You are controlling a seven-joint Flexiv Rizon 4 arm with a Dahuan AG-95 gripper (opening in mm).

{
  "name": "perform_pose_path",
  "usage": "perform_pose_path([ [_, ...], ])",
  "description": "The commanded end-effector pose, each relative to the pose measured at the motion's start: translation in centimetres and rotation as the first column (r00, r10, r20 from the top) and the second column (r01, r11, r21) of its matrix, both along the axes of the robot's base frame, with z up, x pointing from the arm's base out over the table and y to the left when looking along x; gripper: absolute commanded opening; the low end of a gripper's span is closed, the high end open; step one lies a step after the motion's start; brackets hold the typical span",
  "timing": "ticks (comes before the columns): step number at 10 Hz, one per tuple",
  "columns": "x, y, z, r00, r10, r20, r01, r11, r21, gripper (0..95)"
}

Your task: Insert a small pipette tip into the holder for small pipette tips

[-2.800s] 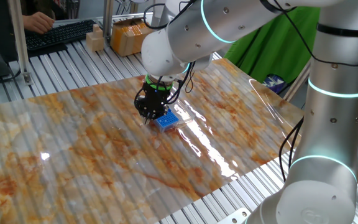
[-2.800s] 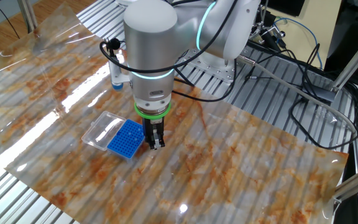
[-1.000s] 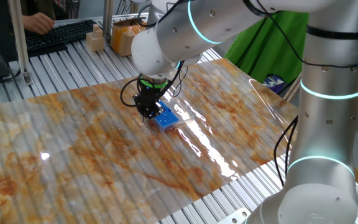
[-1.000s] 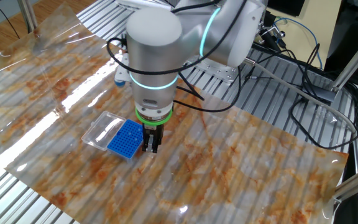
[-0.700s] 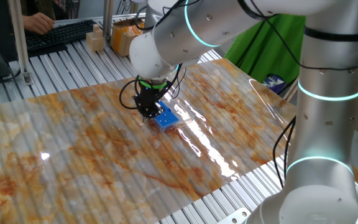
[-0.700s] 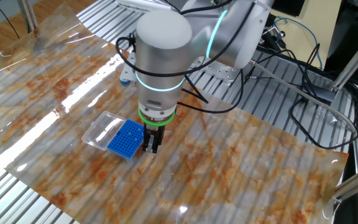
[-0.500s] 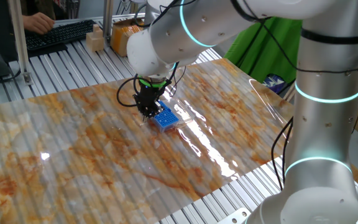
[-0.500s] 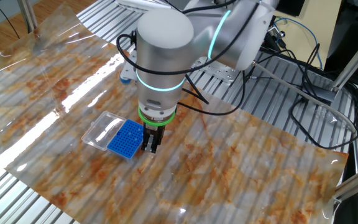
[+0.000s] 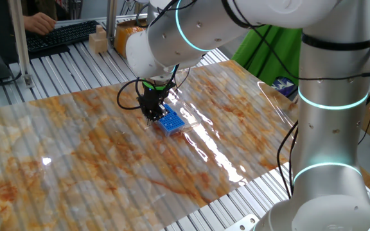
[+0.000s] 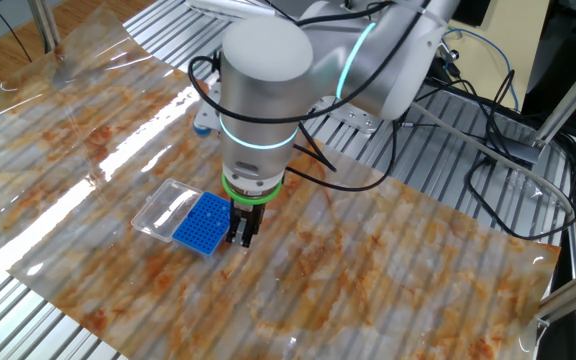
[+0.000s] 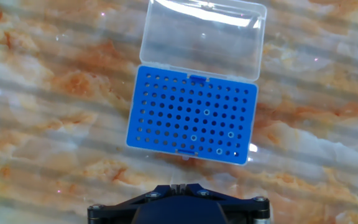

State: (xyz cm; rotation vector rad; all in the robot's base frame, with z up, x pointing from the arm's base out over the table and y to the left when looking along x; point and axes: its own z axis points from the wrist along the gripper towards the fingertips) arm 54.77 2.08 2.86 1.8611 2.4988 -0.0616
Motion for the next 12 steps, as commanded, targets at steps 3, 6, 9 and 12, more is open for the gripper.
perform_pose_path([
  [3, 0.04, 0.0, -0.03, 1.0, -0.026, -0.003, 0.026, 1.0, 0.0, 0.0],
  [6, 0.04, 0.0, -0.03, 1.0, -0.024, -0.003, 0.024, 1.0, -0.001, 0.0],
  [9, 0.04, 0.0, -0.03, 1.0, -0.029, -0.003, 0.029, 1.0, -0.001, 0.0],
  [12, 0.05, 0.01, -0.04, 0.999, -0.032, -0.004, 0.032, 0.999, 0.001, 0.0],
])
